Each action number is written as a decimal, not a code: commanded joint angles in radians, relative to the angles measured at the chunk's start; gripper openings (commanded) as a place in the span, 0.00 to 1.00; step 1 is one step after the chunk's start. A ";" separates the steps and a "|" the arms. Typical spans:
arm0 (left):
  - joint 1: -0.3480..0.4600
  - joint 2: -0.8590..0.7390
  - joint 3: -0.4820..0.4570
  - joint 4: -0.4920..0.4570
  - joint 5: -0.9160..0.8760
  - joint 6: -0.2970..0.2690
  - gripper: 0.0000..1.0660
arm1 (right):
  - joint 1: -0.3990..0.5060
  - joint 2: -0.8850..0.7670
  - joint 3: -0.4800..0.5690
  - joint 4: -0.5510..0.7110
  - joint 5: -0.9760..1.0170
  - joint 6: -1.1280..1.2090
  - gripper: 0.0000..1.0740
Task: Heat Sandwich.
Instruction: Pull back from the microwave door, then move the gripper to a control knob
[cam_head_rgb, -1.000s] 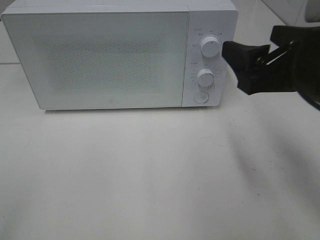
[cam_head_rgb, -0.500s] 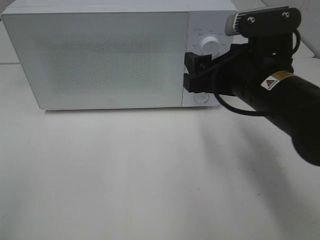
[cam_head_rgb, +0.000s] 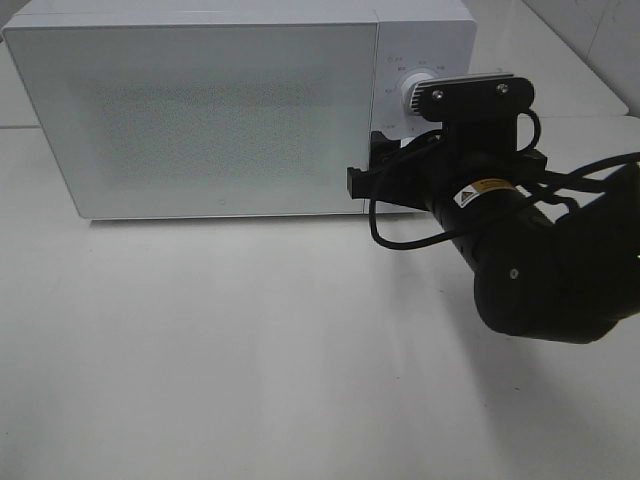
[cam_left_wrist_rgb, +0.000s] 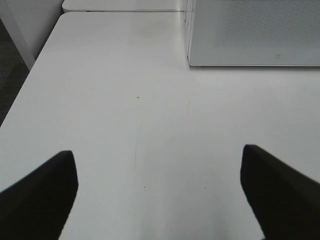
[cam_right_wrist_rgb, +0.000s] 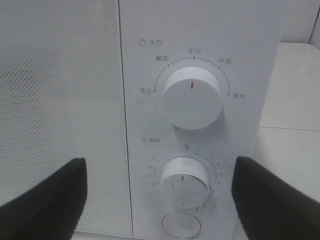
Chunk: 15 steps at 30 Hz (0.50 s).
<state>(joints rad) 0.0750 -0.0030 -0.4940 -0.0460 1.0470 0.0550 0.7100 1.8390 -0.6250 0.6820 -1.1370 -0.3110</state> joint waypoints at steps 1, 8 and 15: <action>0.001 -0.020 0.002 -0.008 -0.009 -0.001 0.76 | 0.002 0.039 -0.026 0.015 -0.041 0.007 0.71; 0.001 -0.020 0.002 -0.008 -0.009 -0.001 0.76 | -0.001 0.155 -0.075 0.051 -0.120 0.006 0.71; 0.001 -0.020 0.002 -0.008 -0.009 -0.001 0.76 | -0.002 0.192 -0.100 0.053 -0.137 0.006 0.71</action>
<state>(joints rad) 0.0750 -0.0030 -0.4940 -0.0460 1.0470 0.0550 0.7100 2.0260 -0.7110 0.7340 -1.2090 -0.3080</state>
